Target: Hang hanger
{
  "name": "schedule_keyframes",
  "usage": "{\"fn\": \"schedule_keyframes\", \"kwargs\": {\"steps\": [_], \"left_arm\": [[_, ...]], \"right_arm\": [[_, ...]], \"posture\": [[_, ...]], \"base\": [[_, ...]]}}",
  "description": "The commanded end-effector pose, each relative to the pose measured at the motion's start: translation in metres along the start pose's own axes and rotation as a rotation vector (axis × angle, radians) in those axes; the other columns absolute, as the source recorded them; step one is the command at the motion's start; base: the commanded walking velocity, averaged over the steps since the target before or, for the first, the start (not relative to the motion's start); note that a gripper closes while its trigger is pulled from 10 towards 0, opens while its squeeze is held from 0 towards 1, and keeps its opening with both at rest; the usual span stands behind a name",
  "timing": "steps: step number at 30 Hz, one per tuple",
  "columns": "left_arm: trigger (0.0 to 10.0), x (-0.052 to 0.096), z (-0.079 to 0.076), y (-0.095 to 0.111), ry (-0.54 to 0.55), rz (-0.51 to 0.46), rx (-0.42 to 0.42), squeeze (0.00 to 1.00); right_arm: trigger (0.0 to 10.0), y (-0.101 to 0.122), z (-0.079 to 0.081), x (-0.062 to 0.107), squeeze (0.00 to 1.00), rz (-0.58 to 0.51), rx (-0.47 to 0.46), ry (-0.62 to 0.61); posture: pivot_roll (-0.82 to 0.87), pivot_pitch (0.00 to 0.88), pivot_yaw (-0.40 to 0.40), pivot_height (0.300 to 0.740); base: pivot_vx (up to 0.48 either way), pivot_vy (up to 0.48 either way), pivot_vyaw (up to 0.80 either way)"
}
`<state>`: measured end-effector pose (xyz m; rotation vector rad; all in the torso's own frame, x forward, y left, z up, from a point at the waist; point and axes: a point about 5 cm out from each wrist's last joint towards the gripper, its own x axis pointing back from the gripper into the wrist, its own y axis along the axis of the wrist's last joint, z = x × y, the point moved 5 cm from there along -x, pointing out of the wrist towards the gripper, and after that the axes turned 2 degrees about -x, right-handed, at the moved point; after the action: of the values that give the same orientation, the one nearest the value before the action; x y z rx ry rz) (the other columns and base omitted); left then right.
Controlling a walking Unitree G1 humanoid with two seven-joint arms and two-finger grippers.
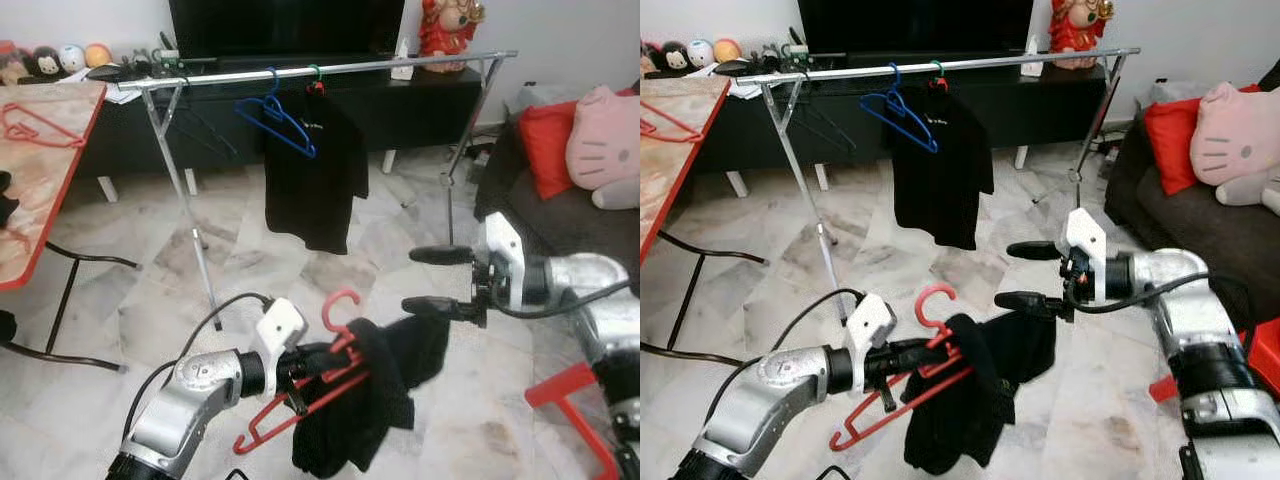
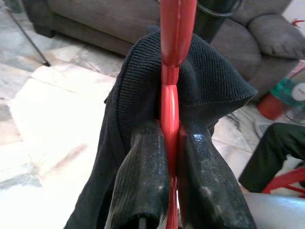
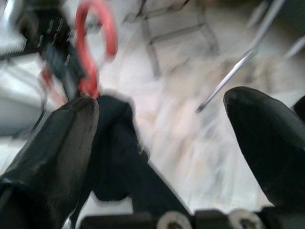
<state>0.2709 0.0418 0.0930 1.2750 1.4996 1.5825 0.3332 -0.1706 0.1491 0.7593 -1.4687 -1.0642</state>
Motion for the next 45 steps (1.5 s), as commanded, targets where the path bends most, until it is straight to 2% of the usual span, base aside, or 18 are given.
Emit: {"fn": "schedule_keyframes", "kwargs": {"steps": [1, 4, 7, 8, 10, 13, 18, 36, 37, 38, 45], "left_arm": [[10.0, -0.006, -0.012, 0.020, -0.076, -0.043, -0.056, 0.00], [10.0, -0.008, -0.018, 0.020, -0.107, -0.038, -0.059, 0.00], [10.0, -0.009, -0.020, 0.020, -0.121, -0.037, -0.058, 0.00], [10.0, -0.009, -0.020, 0.020, -0.125, -0.033, -0.059, 0.00], [10.0, -0.008, -0.021, 0.021, -0.133, -0.030, -0.060, 0.00], [10.0, -0.008, -0.022, 0.022, -0.143, -0.030, -0.062, 0.00], [10.0, -0.005, -0.021, 0.023, -0.143, -0.024, -0.068, 0.00], [10.0, -0.007, -0.020, 0.027, -0.145, -0.027, -0.080, 0.00], [10.0, -0.007, -0.021, 0.028, -0.146, -0.028, -0.079, 0.00], [10.0, -0.007, -0.021, 0.027, -0.147, -0.028, -0.079, 0.00], [10.0, -0.007, -0.021, 0.028, -0.147, -0.030, -0.079, 0.00]], "right_arm": [[10.0, -0.002, -0.001, 0.004, 0.00, 0.064, 0.019, 0.041], [10.0, -0.005, 0.000, 0.004, 0.00, 0.101, 0.013, 0.078], [10.0, -0.016, 0.000, 0.004, 0.00, 0.199, 0.022, 0.109], [10.0, -0.029, 0.000, 0.005, 0.00, 0.294, 0.055, 0.108], [10.0, -0.036, 0.000, 0.004, 0.00, 0.330, 0.063, 0.112], [10.0, -0.039, -0.001, -0.001, 0.00, 0.334, 0.063, 0.115], [10.0, -0.040, 0.007, -0.011, 0.00, 0.301, 0.047, 0.193], [10.0, -0.061, 0.020, -0.032, 0.00, 0.332, 0.038, 0.262], [7.9, -0.062, 0.020, -0.033, 0.00, 0.334, 0.038, 0.260], [0.0, -0.063, 0.020, -0.034, 0.00, 0.334, 0.038, 0.255], [0.0, -0.062, 0.019, -0.038, 0.00, 0.315, 0.032, 0.245]], "posture": [[0.03, 0.000, -0.072, 0.716], [0.03, 0.000, -0.079, 0.716], [0.03, 0.000, -0.079, 0.716], [0.03, 0.000, -0.079, 0.716], [0.03, 0.000, -0.078, 0.716], [0.04, 0.000, -0.080, 0.716], [0.05, 0.000, -0.080, 0.716], [0.06, 0.000, -0.086, 0.716], [0.06, 0.000, -0.086, 0.716], [0.06, 0.000, -0.086, 0.716], [0.06, 0.000, -0.089, 0.716]], "base": [[0.000, 0.000, 0.00], [0.000, 0.000, 0.00], [0.000, 0.000, 0.00], [0.000, 0.000, 0.00], [0.000, 0.000, 0.00], [0.000, 0.000, 0.00], [0.000, 0.000, 0.00], [0.000, 0.000, 0.00], [0.000, 0.000, 0.00], [0.000, 0.000, 0.00], [0.000, 0.000, 0.00]]}}
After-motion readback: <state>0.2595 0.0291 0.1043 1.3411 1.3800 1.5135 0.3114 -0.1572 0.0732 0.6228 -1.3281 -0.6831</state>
